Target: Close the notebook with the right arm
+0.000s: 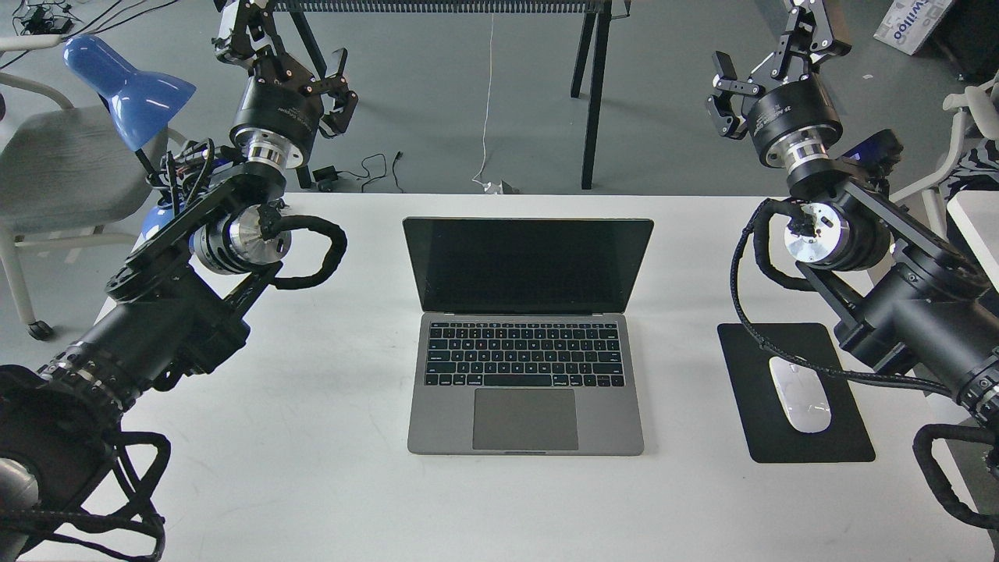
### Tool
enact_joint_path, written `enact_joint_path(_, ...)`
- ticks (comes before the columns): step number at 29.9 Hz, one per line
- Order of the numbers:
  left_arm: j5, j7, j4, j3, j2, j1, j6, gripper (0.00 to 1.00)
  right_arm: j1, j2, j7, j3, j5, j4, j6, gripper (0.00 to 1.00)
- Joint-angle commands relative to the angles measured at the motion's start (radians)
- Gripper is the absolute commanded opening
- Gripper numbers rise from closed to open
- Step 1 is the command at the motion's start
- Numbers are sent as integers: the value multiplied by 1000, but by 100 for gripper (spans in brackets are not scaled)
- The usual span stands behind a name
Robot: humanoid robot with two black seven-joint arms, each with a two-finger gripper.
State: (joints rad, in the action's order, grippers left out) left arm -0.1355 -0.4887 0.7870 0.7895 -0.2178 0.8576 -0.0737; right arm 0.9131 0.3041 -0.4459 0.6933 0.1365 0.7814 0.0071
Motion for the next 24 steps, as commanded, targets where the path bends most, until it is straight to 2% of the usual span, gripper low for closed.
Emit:
enact_joint_path(1, 1, 0, 0, 1, 0, 0, 0, 100, 82, -20, 7, -112, -2, -120, 1, 100)
enact_joint_path(11, 1, 0, 0, 0, 0, 0, 0, 100, 230, -167, 12, -357, 0, -330, 13, 100)
enact_joint_path(16, 1, 0, 0, 1, 0, 0, 0, 100, 289, -259, 32, -539, 0, -438, 14, 100)
enact_joint_path(21, 1, 0, 0, 1, 0, 0, 0, 100, 334, -304, 62, -747, 0, -467, 16, 100)
enact_joint_path(24, 1, 0, 0, 1, -2, 0, 0, 100, 342, -304, 69, -790, 0, -465, 17, 100)
